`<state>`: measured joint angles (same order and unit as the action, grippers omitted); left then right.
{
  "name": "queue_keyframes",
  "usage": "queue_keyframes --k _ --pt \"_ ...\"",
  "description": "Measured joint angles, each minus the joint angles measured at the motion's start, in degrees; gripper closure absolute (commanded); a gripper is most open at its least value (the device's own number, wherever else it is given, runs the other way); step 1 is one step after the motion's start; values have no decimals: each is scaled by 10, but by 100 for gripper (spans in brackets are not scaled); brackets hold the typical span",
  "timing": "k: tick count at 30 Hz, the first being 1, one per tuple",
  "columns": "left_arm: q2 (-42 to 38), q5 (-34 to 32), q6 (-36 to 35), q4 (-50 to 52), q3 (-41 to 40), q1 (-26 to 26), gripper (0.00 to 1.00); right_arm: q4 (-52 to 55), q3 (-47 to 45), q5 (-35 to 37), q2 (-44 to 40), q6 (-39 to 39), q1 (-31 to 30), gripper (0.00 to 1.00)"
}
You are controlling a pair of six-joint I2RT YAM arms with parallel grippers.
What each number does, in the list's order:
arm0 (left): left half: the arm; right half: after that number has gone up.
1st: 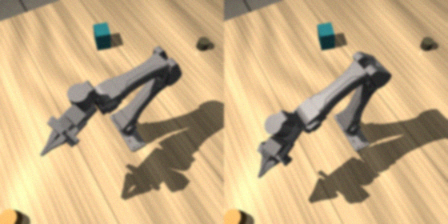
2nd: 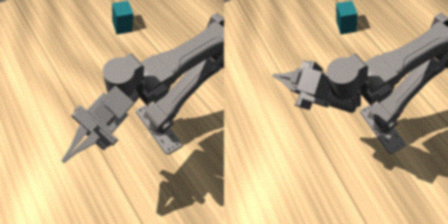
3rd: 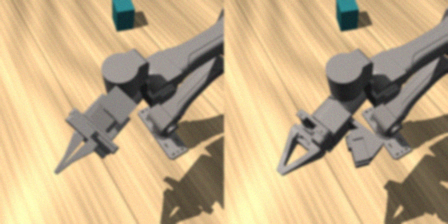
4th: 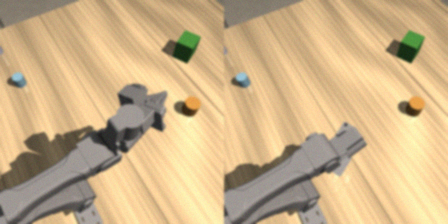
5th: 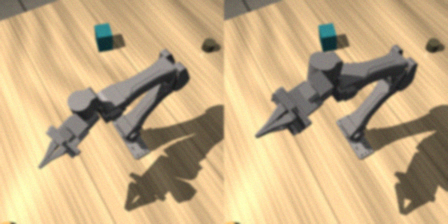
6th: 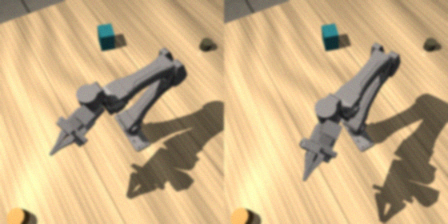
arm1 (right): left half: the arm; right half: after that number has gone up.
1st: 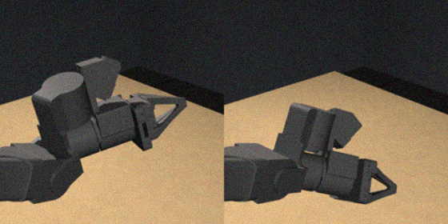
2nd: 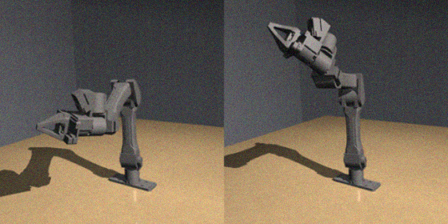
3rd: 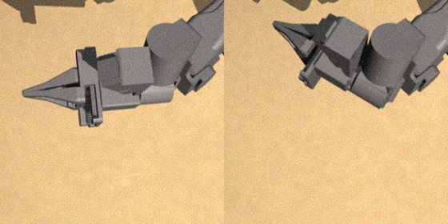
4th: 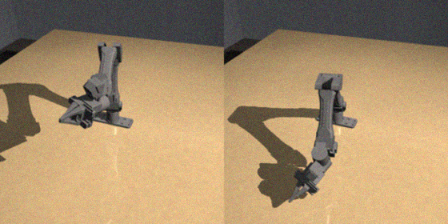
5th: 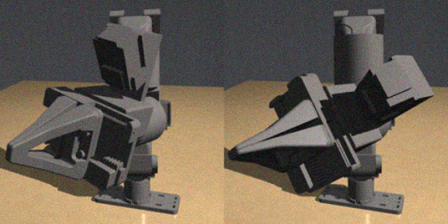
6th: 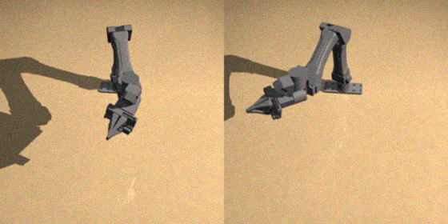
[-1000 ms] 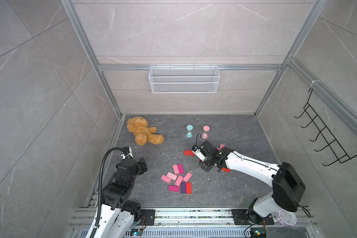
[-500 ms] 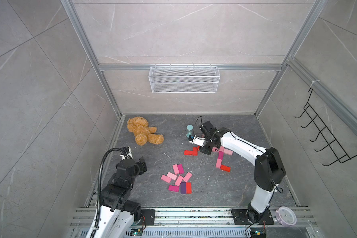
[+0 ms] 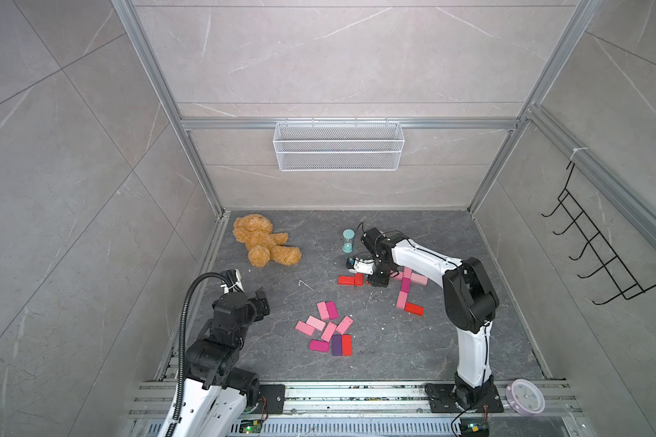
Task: Assemble the letter t with building blocks
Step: Assemble the building block at the center of the board.
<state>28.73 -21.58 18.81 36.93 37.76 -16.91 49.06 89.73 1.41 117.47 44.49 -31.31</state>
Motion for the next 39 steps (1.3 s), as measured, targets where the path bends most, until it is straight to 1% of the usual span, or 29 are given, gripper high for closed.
queue_keyframes --k 17,18,21,22,33,37,39 --pt "0 -4 0 0 0 0 12 40 66 3 71 1 0 98" --pt "0 -4 0 0 0 0 12 42 68 3 72 1 -1 97" --pt "0 -5 0 0 0 0 12 44 72 7 75 1 -3 84" --pt "0 -5 0 0 0 0 12 46 75 8 77 1 -3 81" --pt "0 -5 0 0 0 0 12 48 82 27 85 1 -14 65" --pt "0 -6 0 0 0 0 12 47 83 33 89 0 -15 61" --pt "0 -6 0 0 0 0 12 47 83 38 89 -1 -16 60"
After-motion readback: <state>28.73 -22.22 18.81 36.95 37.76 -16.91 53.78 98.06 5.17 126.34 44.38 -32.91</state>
